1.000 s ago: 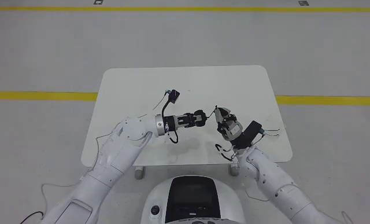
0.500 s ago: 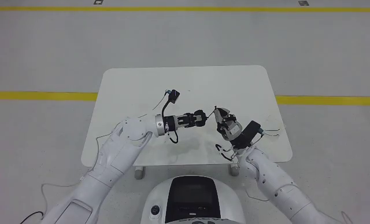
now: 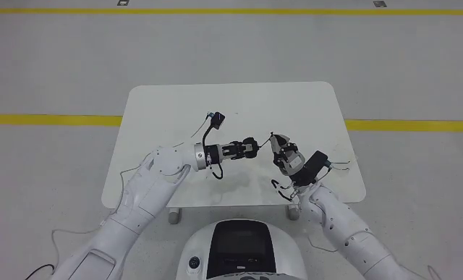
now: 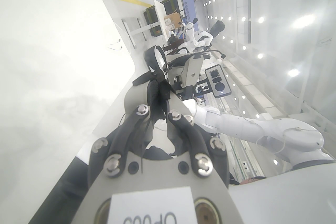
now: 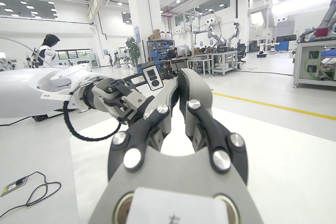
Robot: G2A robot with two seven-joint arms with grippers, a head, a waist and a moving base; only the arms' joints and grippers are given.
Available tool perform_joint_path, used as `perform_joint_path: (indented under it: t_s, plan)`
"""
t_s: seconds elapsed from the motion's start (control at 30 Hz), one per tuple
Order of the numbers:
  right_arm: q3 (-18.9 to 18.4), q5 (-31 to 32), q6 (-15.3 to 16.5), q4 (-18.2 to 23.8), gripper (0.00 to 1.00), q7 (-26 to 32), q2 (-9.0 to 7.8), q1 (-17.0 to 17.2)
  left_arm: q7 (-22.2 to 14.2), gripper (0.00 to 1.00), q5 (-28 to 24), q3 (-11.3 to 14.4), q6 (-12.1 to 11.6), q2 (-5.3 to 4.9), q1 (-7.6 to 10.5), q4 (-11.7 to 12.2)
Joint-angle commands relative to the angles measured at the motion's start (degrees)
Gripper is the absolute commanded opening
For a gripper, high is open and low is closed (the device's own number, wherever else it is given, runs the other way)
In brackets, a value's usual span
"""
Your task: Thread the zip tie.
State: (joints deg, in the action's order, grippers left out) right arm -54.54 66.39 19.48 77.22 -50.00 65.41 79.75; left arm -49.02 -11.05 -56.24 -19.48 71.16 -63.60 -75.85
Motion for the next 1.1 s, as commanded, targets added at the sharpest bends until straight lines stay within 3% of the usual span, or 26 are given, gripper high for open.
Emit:
perform_joint_path:
  t_s: [0.0, 1.07]
  plan:
    - [-0.2, 0.1, 0.0, -0.1, 0.00, 0.1, 0.01, 0.0, 0.0, 0.00, 0.0, 0.0, 0.0, 0.00, 0.00, 0.0]
    - [1.4, 0.2, 0.0, 0.4, 0.00, -0.3, 0.18, -0.6, 0.0, 0.00, 0.0, 0.0, 0.0, 0.00, 0.00, 0.0]
